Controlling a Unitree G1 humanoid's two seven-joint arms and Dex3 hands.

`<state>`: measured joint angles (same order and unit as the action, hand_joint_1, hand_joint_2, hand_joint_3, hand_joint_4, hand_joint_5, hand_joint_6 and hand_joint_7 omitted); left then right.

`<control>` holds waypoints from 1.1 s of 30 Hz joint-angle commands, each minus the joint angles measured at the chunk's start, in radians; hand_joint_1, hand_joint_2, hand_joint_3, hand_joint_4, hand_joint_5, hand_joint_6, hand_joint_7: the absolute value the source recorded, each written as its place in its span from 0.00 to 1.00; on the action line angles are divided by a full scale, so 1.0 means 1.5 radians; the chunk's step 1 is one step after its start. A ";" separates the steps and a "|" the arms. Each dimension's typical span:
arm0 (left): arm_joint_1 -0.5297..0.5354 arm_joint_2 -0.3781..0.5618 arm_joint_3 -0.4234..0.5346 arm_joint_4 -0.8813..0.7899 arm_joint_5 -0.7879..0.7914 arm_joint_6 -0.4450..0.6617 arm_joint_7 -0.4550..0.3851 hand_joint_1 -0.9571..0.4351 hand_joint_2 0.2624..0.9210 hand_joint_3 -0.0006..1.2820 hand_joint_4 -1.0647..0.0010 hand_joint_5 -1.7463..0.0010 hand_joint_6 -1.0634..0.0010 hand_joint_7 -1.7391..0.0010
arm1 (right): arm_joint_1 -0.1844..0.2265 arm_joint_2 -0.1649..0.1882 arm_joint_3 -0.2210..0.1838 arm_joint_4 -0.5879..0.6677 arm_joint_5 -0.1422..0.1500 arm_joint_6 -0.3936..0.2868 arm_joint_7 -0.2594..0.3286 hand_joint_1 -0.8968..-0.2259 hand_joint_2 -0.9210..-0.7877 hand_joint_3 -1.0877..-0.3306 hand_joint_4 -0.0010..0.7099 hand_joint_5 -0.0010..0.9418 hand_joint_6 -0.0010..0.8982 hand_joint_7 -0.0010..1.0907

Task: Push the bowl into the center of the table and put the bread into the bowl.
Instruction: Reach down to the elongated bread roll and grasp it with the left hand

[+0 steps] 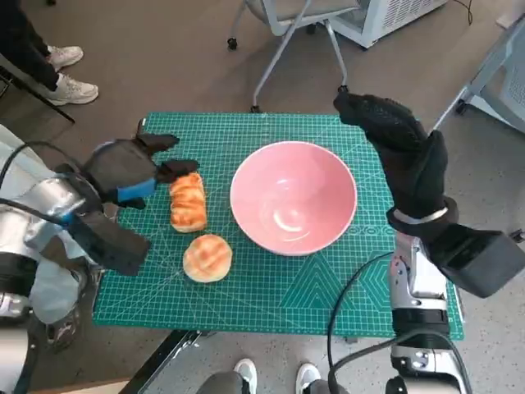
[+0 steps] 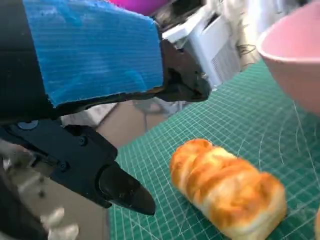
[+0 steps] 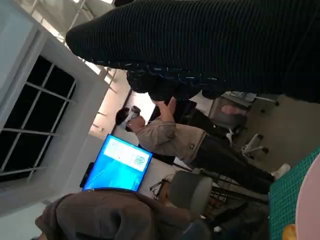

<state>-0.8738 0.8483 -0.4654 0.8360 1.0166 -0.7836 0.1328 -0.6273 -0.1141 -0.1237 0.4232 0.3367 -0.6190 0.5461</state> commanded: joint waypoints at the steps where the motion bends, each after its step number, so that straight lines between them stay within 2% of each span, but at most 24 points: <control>1: -0.037 -0.006 -0.047 0.031 0.052 -0.002 0.078 0.46 0.67 0.00 0.69 1.00 0.60 0.99 | 0.006 -0.005 -0.003 0.008 0.006 0.008 0.007 0.33 0.00 0.46 0.25 0.00 0.00 0.55; 4: -0.061 -0.024 -0.104 0.060 0.120 0.006 0.153 0.46 0.69 0.01 0.69 1.00 0.61 0.99 | 0.008 -0.007 -0.004 0.004 0.013 0.015 0.011 0.32 0.00 0.46 0.25 0.00 0.00 0.55; 12: -0.100 -0.052 -0.172 0.128 0.161 0.011 0.204 0.47 0.75 0.01 0.72 1.00 0.63 1.00 | 0.011 -0.008 -0.007 0.002 0.018 0.018 0.014 0.32 0.00 0.47 0.25 0.00 0.00 0.55; 24: -0.116 -0.085 -0.226 0.191 0.159 0.003 0.242 0.50 0.78 0.01 0.72 1.00 0.63 1.00 | 0.012 -0.008 -0.012 0.003 0.015 0.020 0.013 0.31 0.00 0.47 0.25 0.00 0.00 0.55; 33: -0.117 -0.103 -0.244 0.218 0.146 0.001 0.229 0.52 0.80 0.01 0.71 1.00 0.61 1.00 | 0.015 -0.005 -0.013 -0.001 0.019 0.023 0.015 0.32 0.00 0.47 0.26 0.00 0.00 0.55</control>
<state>-1.0304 0.7005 -0.8179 1.1464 1.2468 -0.7743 0.4818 -0.6267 -0.1191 -0.1406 0.4175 0.3556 -0.5977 0.5603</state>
